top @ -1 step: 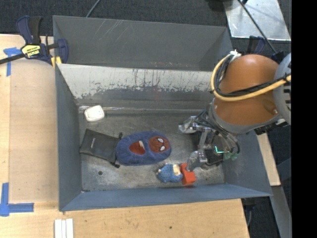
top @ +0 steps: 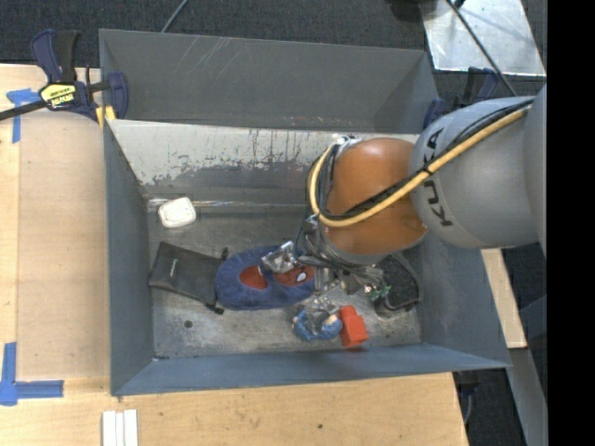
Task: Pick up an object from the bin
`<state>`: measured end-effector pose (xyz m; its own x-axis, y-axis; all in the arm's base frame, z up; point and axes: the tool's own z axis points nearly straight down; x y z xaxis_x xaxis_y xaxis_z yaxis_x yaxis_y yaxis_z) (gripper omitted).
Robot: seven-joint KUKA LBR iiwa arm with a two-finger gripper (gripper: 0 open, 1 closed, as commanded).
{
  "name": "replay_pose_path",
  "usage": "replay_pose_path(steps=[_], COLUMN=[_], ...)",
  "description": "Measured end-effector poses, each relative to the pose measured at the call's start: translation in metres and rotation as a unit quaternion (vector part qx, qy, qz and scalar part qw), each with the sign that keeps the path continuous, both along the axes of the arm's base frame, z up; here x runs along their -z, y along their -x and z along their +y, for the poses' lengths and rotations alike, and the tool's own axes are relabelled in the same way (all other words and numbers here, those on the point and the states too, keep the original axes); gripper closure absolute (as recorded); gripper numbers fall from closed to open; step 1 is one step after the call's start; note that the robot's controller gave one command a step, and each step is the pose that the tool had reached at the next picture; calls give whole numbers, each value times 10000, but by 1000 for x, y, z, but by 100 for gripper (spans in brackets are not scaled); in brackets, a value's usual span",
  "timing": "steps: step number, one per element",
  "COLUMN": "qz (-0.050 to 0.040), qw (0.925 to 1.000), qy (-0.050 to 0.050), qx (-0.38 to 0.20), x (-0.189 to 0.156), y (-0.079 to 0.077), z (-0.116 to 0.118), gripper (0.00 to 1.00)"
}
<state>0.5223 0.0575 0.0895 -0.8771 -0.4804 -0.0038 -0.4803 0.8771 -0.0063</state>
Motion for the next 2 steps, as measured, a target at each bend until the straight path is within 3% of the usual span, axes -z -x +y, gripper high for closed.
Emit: replay_pose_path(steps=[1, 2], qz=[-26, -23], qw=[10000, 9988], qy=[-10, -12], qx=[-11, -491], x=[-3, -129], y=[-2, -3], z=[2, -28], gripper=[100, 100])
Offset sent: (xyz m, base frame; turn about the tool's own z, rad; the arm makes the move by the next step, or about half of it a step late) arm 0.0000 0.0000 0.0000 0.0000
